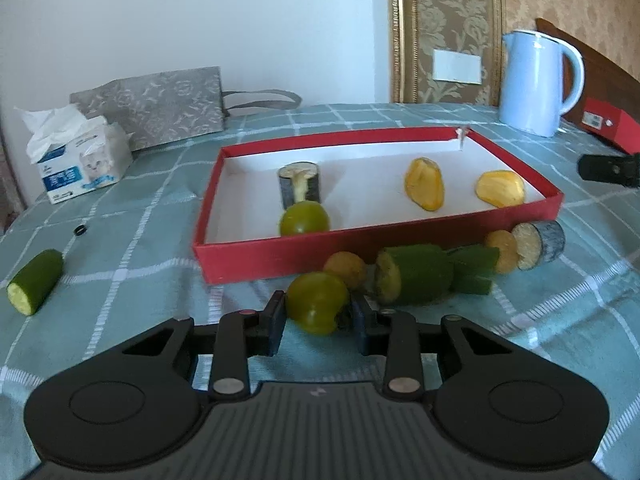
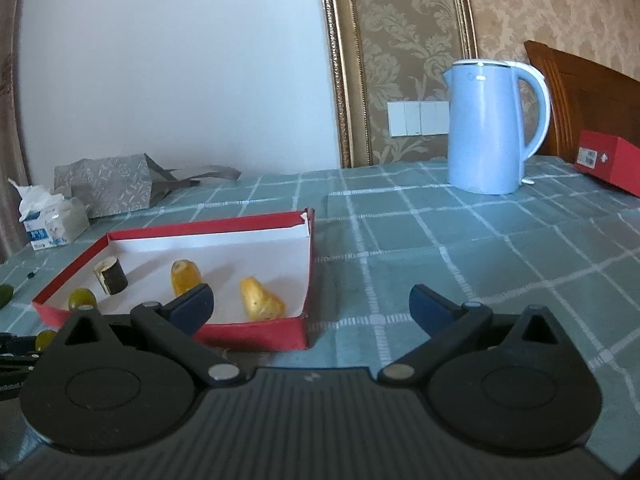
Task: Organize fruits
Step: 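Lift the green tomato with the left gripper while the right gripper grasps a dark eggplant slice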
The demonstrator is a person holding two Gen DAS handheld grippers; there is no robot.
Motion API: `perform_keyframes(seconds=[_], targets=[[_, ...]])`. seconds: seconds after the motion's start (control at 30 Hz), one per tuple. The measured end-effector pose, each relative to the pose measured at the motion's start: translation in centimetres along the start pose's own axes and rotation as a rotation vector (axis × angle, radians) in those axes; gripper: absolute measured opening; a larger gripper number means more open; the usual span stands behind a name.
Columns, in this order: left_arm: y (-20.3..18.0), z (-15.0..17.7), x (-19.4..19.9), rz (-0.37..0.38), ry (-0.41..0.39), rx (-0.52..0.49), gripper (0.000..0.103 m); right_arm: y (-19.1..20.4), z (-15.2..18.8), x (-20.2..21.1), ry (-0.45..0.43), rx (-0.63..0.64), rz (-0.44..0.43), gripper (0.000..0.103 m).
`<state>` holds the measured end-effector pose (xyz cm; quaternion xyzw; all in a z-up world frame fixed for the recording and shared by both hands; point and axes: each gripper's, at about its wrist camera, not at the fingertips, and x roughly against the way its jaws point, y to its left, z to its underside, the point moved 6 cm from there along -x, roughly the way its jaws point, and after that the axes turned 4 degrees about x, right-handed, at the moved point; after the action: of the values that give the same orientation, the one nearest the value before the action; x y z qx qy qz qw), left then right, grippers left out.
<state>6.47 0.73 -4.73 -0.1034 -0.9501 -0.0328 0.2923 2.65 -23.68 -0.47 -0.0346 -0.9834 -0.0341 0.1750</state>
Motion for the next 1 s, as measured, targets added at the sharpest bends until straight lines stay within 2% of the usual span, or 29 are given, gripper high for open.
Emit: perform_keyframes(seconds=[0.13,0.37,0.47,0.6,0.73,0.83,0.9,1.0], targets=[[0.4,-0.1,0.0,-0.019,-0.003,0.008,0.033,0.3,0.4,-0.3,0.027,0.013,-0.031,0.103],[0.6,-0.1,0.1,-0.024,-0.003,0.023,0.033,3.8,1.2,0.3,0.008,0.196,-0.049,0.102],[0.6,-0.1,0.1,-0.024,-0.002,0.023,0.033,4.7,1.6,0.3,0.016,0.233,-0.049,0.1],[0.6,-0.1,0.1,-0.025,0.0,0.022,0.033,5.1,1.8,-0.4,0.061,0.227,-0.068,0.095],[0.6,-0.1,0.1,-0.021,0.002,0.028,0.033,5.4,2.2,-1.3,0.126,0.159,-0.135,0.09],[0.7,-0.1,0.1,-0.019,0.003,0.029,0.033,6.0,2.8,-1.9,0.16,0.175,-0.103,0.08],[0.7,-0.1,0.1,-0.012,0.005,0.033,0.033,5.9,3.1,-2.1,0.174,0.171,-0.101,0.069],[0.7,-0.1,0.1,-0.009,0.006,0.033,0.033,5.3,3.1,-2.2,0.183,0.133,-0.108,0.068]])
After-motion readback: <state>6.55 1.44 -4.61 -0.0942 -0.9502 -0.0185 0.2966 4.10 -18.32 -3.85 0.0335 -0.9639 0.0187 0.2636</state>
